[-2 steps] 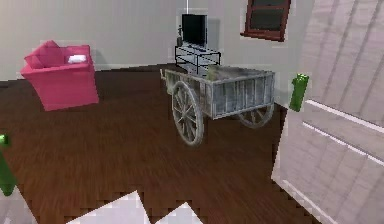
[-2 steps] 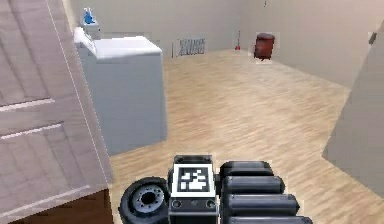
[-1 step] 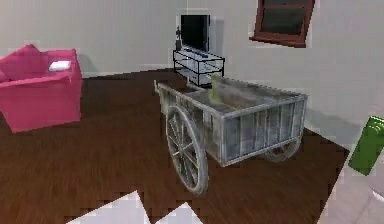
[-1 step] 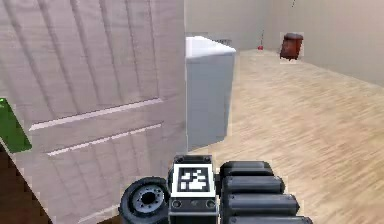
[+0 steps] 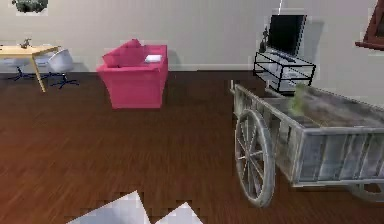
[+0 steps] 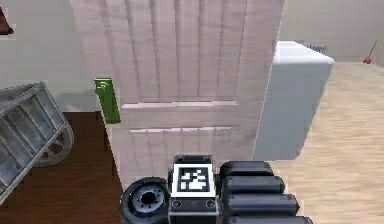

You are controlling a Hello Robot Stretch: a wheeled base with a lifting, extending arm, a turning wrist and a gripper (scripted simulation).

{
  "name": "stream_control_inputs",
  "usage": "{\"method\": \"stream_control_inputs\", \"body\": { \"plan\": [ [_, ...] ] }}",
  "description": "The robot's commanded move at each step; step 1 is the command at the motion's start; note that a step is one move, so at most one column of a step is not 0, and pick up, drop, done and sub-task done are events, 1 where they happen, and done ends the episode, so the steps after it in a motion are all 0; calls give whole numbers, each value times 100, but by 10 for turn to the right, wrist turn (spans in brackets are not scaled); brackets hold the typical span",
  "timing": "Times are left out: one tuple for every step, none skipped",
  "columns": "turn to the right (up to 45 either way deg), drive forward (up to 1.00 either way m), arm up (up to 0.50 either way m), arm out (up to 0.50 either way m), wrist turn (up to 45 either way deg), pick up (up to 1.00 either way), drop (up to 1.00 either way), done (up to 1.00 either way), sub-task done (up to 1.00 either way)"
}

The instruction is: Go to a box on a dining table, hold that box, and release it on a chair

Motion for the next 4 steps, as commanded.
{"method": "stream_control_inputs", "body": {
  "plan": [
    [0,60,0,0,0,0,0,0,0],
    [-450,0,0,0,0,0,0,0,0],
    [-210,0,0,0,0,0,0,0,0],
    [0,50,0,0,0,0,0,0,0]
  ]
}}
